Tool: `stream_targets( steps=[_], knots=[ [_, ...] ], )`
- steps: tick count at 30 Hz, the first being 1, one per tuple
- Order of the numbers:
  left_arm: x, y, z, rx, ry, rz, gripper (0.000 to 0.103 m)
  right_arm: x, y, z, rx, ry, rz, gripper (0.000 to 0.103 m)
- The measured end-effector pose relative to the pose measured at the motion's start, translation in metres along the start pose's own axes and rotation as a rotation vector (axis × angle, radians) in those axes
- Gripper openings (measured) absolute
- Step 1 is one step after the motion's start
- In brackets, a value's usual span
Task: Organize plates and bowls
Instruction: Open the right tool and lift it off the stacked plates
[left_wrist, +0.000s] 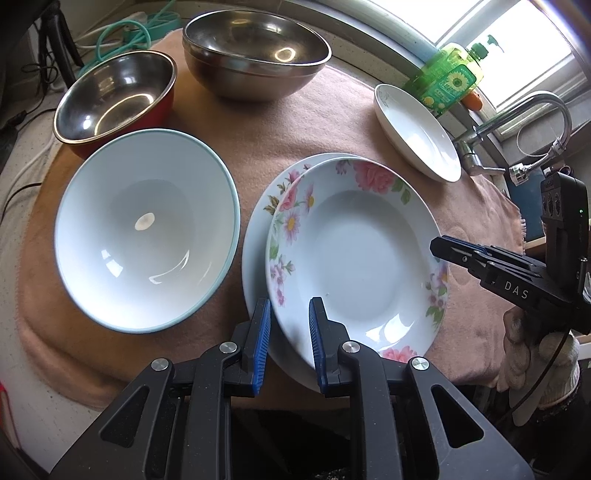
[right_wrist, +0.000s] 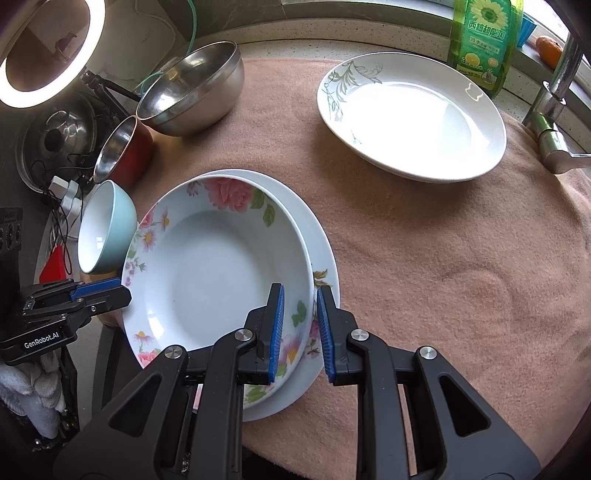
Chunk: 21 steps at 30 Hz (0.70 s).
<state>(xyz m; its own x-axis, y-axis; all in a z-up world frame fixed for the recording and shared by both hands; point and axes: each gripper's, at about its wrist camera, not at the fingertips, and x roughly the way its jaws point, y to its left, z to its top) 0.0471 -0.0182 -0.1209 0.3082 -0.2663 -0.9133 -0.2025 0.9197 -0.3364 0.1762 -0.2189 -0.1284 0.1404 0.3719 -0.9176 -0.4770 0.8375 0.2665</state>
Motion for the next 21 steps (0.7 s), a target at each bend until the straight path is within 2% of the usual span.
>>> stream_targets(
  steps=[14,17,21],
  knots=[
    [-0.033,-0.017,0.011,0.011,-0.094,-0.051,0.018,-0.055,-0.032,-0.014,0.088,-0.137,0.014,0.021],
    [-0.037,-0.028,0.017,0.037,-0.111,-0.057,0.018,-0.065,-0.042,-0.018,0.097,-0.158,0.003,0.036],
    [-0.041,-0.044,0.028,0.079,-0.129,-0.057,0.018,-0.079,-0.052,-0.023,0.092,-0.187,-0.012,0.038]
  ],
)
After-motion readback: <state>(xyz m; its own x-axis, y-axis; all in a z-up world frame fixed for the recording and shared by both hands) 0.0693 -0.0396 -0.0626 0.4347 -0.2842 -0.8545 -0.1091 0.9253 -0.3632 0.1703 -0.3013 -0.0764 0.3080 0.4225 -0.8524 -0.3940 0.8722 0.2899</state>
